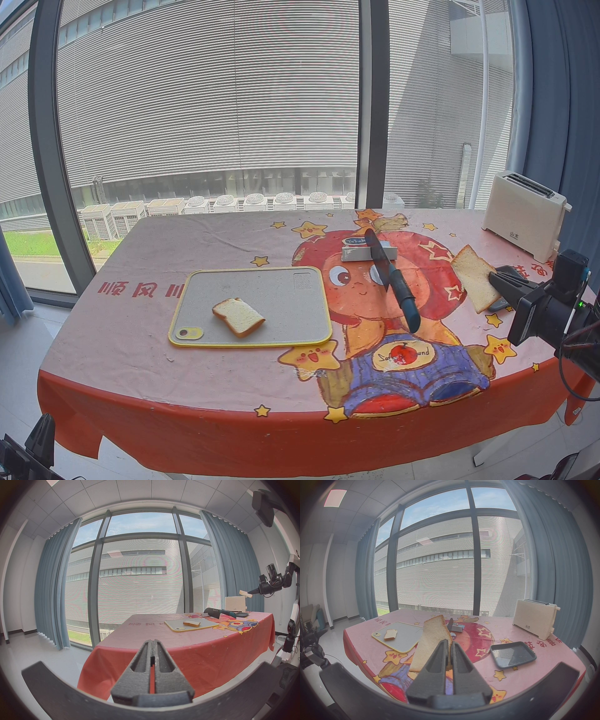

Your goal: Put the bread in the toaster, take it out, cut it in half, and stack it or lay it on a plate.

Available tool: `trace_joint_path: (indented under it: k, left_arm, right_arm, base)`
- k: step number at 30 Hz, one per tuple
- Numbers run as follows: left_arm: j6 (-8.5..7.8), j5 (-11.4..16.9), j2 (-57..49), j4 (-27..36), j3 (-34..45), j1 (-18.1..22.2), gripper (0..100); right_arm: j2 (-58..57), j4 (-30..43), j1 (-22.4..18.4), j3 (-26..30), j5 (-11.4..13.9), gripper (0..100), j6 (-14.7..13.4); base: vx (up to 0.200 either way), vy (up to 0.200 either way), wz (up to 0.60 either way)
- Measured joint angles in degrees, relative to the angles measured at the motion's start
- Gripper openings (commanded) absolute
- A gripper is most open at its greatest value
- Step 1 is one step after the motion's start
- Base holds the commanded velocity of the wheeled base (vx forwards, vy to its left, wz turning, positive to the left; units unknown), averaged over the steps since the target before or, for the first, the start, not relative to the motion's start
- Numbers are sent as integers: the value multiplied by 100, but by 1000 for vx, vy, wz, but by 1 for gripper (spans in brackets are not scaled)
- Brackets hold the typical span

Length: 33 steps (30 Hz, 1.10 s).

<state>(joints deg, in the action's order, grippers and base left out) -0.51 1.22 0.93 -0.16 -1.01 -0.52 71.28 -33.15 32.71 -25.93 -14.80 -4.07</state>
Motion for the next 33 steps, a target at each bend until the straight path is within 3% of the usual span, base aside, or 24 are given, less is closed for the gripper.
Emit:
trace_joint_path:
  k: [14, 29, 33]
  left_arm:
    - [-4, 1, 0, 0, 0, 1, 0]
    - [18, -49, 0, 2, 0, -2, 0]
    - [24, -84, 0, 0, 0, 0, 0]
  right_arm:
    - [232, 20, -324, -80, 11, 0, -20]
    - [483, 55, -650, -160, 35, 0, -35]
    - [571, 66, -777, -183, 87, 0, -41]
  base:
    - [0, -200, 0]
    - [0, 0, 0]
    - [200, 0, 0]
